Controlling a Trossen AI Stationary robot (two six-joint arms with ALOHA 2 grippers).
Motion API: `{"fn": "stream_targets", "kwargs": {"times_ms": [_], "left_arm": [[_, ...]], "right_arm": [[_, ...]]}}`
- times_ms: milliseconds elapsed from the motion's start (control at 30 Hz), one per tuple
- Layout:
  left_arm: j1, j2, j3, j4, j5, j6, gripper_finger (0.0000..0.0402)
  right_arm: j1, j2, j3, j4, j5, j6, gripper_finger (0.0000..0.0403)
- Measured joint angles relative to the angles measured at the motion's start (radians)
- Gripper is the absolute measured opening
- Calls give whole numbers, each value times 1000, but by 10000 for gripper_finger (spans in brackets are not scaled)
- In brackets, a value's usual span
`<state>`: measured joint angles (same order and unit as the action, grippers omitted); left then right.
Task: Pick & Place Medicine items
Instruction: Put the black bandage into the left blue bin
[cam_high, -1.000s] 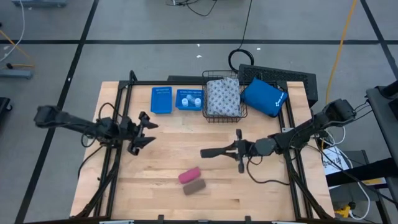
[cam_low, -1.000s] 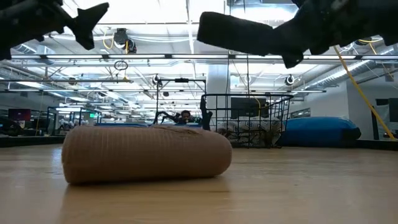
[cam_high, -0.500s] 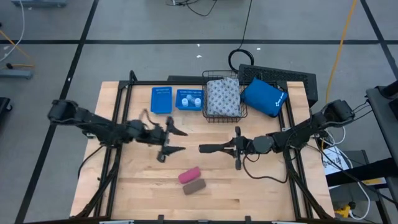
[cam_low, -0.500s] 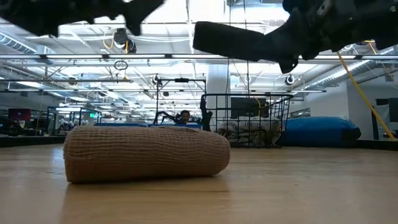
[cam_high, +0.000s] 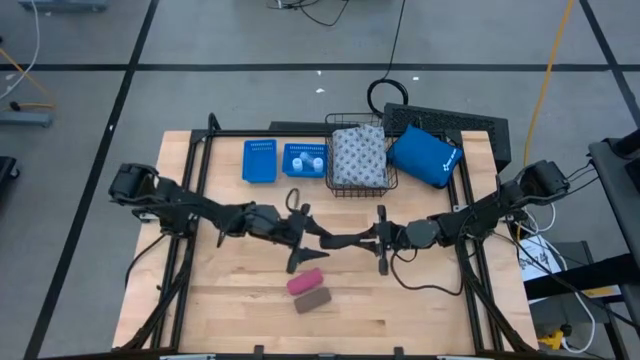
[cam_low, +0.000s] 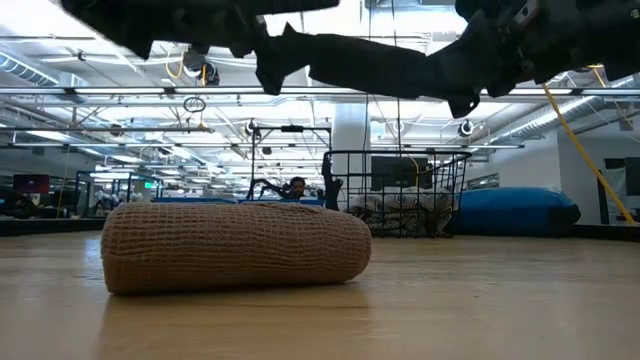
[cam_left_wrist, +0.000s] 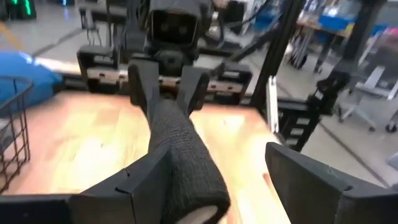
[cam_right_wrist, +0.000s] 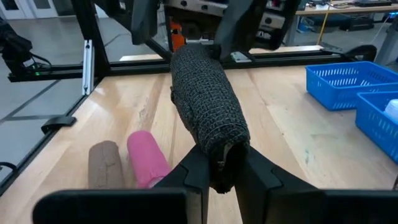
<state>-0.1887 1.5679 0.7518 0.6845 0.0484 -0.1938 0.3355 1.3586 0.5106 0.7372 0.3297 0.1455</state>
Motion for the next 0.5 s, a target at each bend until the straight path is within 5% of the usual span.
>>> {"fn": "stream_targets", "kwargs": {"times_ms": [333, 500], "left_arm": [[-16, 53, 474, -881, -154, 161, 269], [-14, 178, 672, -1073, -200, 164, 269]], "right_arm": [[0, 0, 0, -6, 7, 0, 40], [0, 0, 1, -8, 8, 0, 40]]}}
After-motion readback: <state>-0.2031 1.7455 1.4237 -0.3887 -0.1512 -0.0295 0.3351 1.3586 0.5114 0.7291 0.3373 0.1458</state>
